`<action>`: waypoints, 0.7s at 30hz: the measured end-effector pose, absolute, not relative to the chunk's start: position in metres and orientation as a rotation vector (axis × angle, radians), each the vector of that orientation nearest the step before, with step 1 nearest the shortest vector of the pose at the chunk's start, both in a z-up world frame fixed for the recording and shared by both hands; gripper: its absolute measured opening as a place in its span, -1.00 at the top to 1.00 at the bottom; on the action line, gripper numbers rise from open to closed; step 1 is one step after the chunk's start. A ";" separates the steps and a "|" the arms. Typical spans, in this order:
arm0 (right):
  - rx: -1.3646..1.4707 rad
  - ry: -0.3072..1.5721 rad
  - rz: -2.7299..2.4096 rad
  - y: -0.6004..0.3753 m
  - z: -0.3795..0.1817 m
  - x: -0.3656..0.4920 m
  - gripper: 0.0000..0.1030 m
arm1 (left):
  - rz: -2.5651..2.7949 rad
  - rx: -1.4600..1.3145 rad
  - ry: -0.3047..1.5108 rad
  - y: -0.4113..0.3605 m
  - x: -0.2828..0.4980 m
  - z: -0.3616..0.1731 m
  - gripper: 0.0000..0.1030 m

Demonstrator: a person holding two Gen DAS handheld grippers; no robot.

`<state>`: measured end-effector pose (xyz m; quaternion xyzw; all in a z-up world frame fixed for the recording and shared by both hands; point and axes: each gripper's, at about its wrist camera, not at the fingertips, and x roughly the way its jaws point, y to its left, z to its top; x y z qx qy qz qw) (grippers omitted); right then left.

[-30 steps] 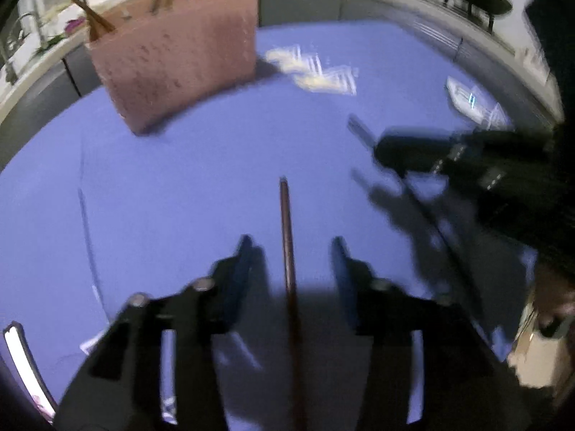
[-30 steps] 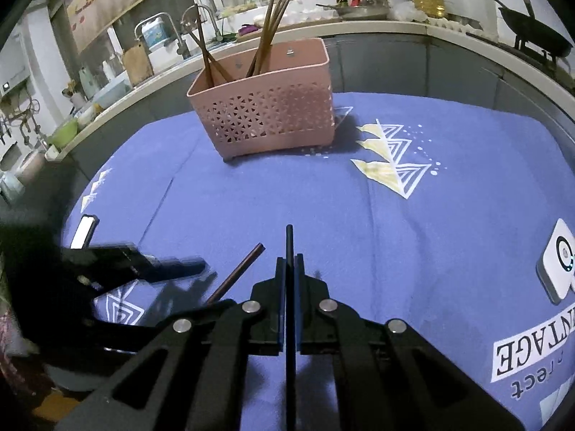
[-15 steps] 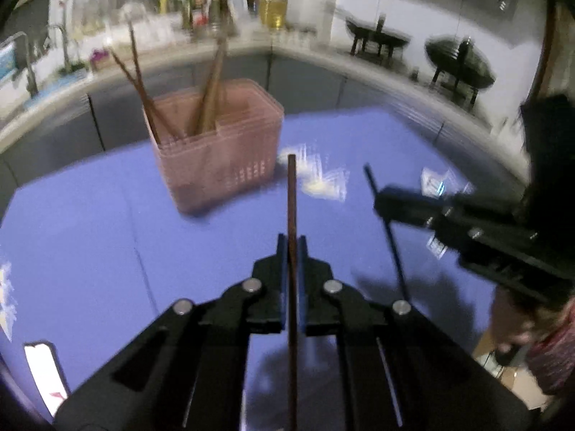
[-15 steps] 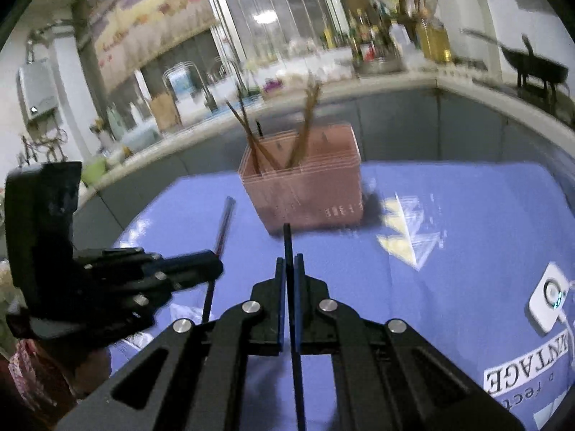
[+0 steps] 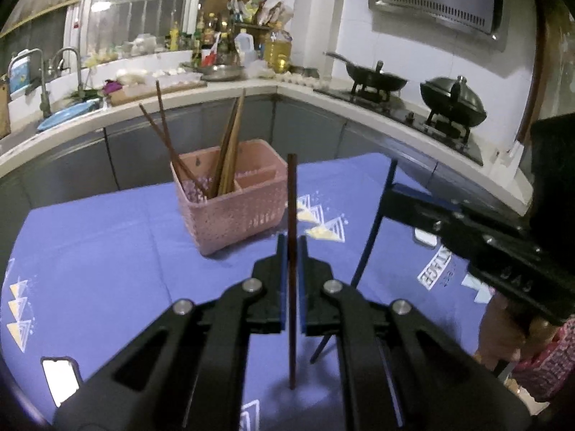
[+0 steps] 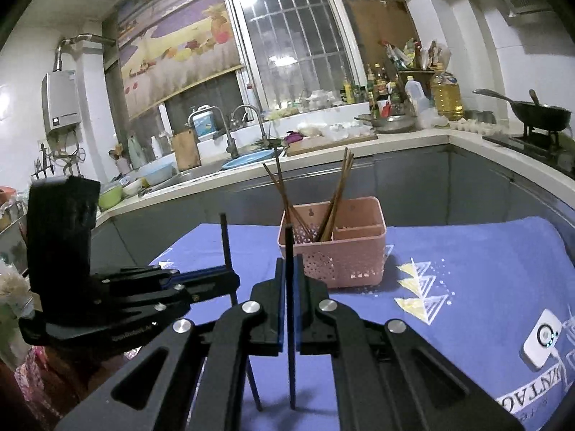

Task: Organize utensils
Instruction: 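Lift both chopsticks upright and carry them over the pink basket, then open the left gripper into the basket while the right gripper releases its chopstick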

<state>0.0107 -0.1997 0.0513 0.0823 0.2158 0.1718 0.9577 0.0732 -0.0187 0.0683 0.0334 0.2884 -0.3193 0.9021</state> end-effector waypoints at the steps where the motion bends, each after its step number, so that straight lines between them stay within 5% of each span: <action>1: 0.163 0.429 0.348 -0.200 0.059 0.016 0.92 | -0.655 0.067 0.572 -0.017 0.075 0.079 0.92; 12: 0.156 0.283 0.283 -0.191 0.158 0.110 0.92 | -0.520 0.050 0.325 -0.022 0.127 0.202 0.92; 21: 0.100 0.275 0.224 -0.179 0.136 0.181 0.92 | -0.403 0.051 0.327 -0.041 0.189 0.184 0.92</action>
